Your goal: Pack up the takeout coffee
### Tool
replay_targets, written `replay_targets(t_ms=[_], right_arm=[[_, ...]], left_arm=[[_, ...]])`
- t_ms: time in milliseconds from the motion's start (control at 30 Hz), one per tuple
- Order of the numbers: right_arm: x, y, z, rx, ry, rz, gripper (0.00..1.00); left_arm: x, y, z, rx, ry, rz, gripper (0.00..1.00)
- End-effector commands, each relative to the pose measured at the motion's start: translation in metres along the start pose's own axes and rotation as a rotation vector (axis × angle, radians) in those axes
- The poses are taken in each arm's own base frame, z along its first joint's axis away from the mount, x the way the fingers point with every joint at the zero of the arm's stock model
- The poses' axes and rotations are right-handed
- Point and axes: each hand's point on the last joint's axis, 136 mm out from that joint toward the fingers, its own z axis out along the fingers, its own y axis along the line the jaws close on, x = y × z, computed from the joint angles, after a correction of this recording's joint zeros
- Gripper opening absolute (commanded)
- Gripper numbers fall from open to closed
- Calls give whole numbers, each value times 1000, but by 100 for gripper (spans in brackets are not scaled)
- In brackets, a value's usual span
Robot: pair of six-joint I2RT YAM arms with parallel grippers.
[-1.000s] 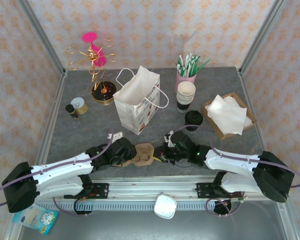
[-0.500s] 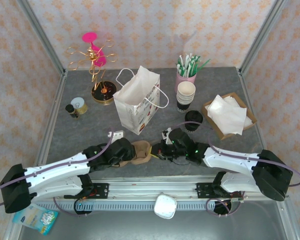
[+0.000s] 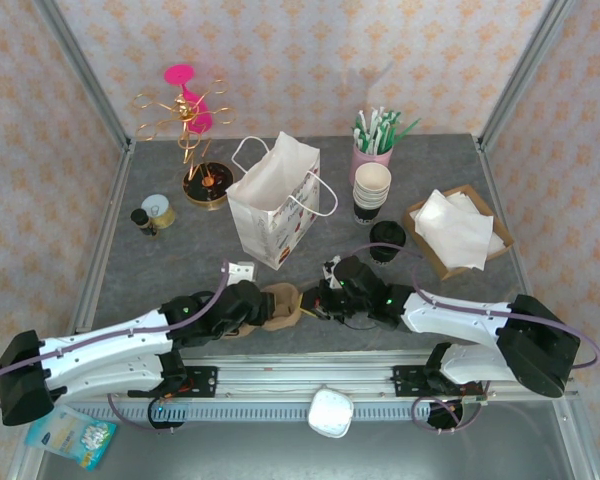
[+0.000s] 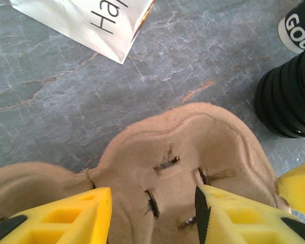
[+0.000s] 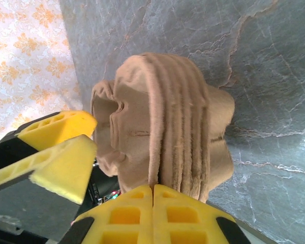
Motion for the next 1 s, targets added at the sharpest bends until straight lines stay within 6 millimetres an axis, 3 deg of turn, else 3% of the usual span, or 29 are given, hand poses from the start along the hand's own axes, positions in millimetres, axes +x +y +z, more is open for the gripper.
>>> replay_targets(t_ms=[0,167,333,500,967], right_arm=[[-6,29,-3,-78,-24,-37,0],[-7,26,-3,-66,-28,-34,0],[-8,26,-2,-62,-31,-33,0],[-7,28,-1,-65,-26,-34,0],[-7,26,-1,-60,-27,-32,0]], left_arm=[[-11,-44,-11,208,-43,41,47],[0,-67,-22,313,-53,145,45],[13,-58,-12,240,-11,194,45],[25,-62,-5,234,32,262,43],[15,-65,11,139,-8,370,31]])
